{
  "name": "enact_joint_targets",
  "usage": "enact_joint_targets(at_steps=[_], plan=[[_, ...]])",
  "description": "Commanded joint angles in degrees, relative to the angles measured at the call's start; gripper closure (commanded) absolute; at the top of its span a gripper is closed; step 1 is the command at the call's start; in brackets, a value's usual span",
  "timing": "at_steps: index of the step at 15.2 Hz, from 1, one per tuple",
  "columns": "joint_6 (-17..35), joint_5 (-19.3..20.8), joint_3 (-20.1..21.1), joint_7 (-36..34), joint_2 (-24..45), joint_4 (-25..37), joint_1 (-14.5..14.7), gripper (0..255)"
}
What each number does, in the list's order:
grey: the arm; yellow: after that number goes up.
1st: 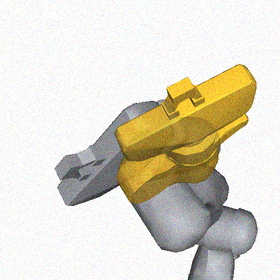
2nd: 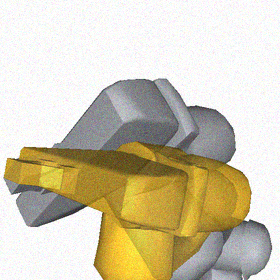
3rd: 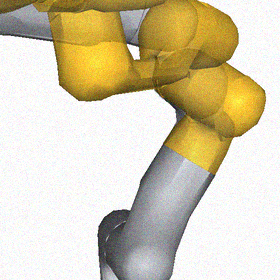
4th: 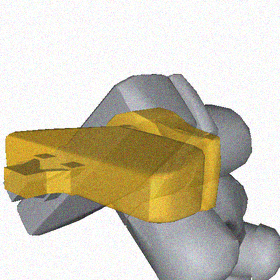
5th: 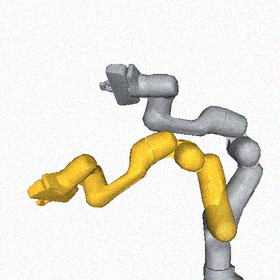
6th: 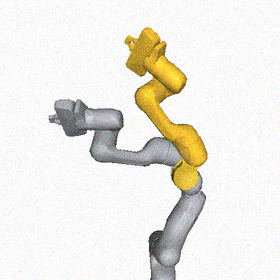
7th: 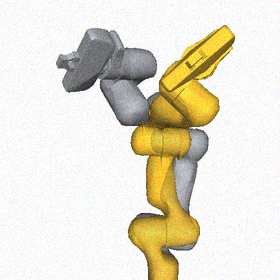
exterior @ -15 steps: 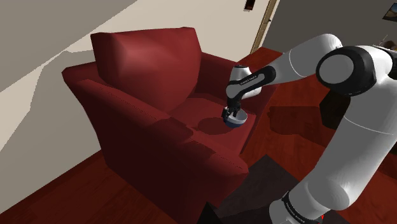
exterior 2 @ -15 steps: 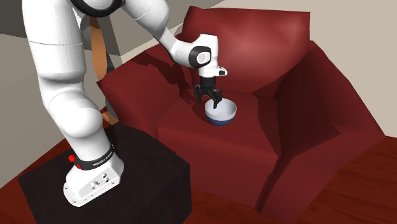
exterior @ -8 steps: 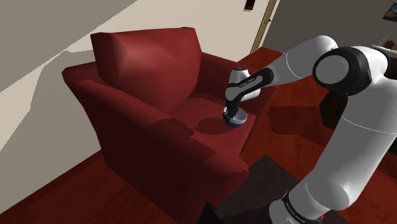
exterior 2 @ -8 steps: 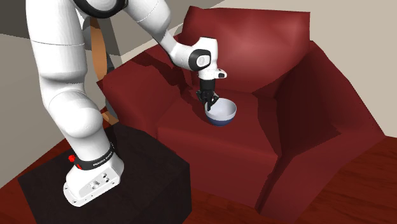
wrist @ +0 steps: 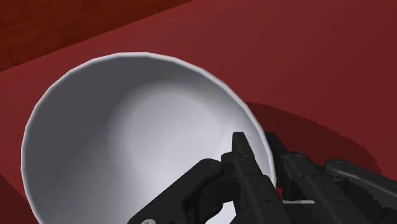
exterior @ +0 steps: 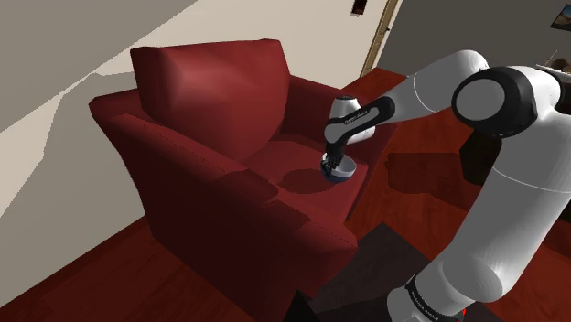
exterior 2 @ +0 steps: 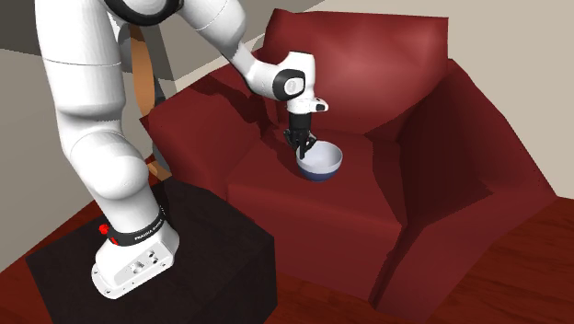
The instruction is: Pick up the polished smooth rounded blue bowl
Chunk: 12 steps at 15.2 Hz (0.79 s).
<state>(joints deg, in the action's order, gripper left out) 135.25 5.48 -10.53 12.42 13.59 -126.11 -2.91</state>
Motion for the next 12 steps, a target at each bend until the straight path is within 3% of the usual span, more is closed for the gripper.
enact_joint_targets(at_steps=[1,12], plan=[[-1.3,0.1,0.0,0.0,-1.1,0.3,0.1,255],[-9.1,0.7,-0.2,0.1,-6.6,2.6,0.4,255]])
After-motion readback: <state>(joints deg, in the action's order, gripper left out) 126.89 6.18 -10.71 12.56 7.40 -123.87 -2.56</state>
